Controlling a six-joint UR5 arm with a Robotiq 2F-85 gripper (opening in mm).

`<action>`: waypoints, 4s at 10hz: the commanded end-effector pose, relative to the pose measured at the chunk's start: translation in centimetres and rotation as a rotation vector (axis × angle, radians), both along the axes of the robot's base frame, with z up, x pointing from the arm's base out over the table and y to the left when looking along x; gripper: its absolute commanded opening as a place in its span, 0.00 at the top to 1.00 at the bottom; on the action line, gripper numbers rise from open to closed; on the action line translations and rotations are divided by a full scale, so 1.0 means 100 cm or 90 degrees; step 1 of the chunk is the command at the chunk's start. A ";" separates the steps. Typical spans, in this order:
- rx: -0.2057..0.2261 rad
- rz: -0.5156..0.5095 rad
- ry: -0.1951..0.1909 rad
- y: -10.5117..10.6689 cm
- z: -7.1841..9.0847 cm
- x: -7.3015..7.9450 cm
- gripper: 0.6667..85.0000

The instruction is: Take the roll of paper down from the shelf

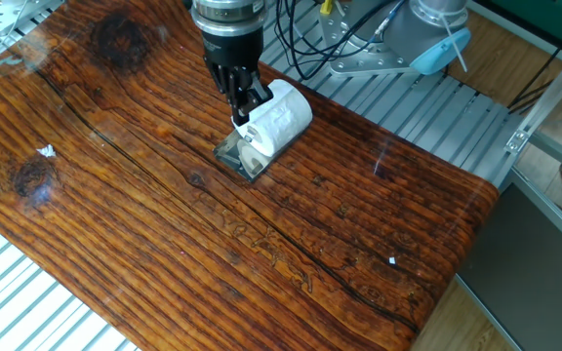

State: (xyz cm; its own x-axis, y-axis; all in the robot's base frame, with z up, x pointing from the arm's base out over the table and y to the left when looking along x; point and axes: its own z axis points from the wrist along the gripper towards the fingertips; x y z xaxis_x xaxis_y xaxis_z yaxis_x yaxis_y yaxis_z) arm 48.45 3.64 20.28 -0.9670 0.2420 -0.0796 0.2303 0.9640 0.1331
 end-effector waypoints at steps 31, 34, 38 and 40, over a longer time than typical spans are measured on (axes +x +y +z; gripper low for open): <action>-0.024 0.038 -0.014 -0.014 -0.006 -0.035 0.89; -0.013 0.065 -0.041 -0.018 -0.004 -0.060 0.68; -0.014 0.069 -0.052 -0.028 -0.007 -0.080 0.63; -0.014 0.070 -0.040 -0.028 -0.009 -0.085 0.63</action>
State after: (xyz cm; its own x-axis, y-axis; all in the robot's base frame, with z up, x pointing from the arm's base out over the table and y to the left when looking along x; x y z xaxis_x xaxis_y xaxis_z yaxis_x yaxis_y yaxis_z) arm 40.81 0.77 19.47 -0.9796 0.1339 -0.1496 0.1178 0.9867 0.1123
